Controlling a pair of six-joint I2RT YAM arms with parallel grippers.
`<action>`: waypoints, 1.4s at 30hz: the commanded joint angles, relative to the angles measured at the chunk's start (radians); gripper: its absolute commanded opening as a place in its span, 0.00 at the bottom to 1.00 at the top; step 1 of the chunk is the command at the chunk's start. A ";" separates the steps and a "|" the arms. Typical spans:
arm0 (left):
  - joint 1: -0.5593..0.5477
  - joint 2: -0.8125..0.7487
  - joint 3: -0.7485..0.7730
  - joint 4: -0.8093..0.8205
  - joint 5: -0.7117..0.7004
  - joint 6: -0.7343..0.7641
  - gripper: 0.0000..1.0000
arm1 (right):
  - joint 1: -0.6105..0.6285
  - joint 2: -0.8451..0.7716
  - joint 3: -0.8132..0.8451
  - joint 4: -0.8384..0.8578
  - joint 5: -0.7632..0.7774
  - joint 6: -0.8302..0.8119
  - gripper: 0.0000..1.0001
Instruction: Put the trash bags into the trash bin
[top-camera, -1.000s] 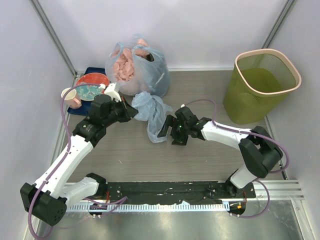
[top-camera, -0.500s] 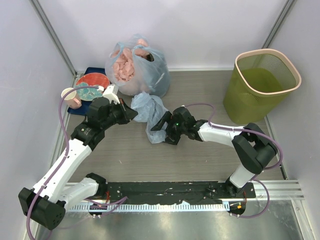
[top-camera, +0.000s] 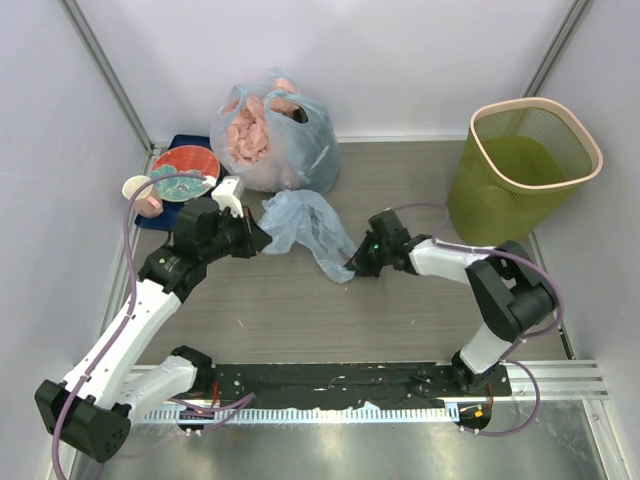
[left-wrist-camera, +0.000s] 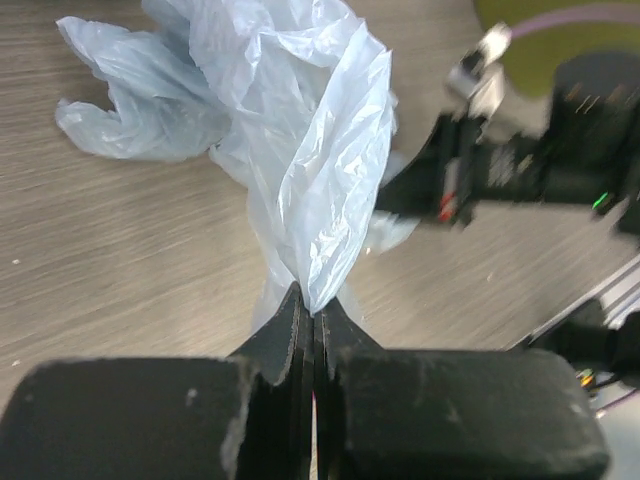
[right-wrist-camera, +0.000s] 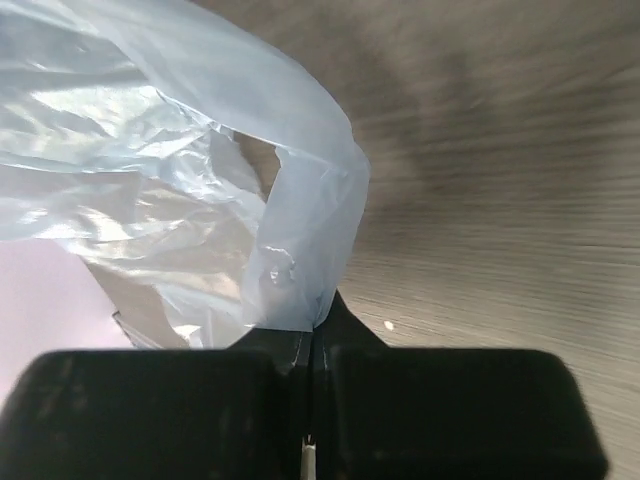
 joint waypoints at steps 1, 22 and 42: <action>0.006 -0.032 0.073 -0.234 0.107 0.340 0.00 | -0.084 -0.209 0.100 -0.205 0.006 -0.426 0.01; 0.007 0.088 0.070 -0.177 0.175 0.457 0.56 | -0.085 -0.545 0.177 -0.516 -0.183 -0.965 0.01; 0.044 0.132 -0.053 -0.215 0.172 0.482 0.93 | -0.126 -0.564 0.182 -0.459 -0.088 -0.734 0.01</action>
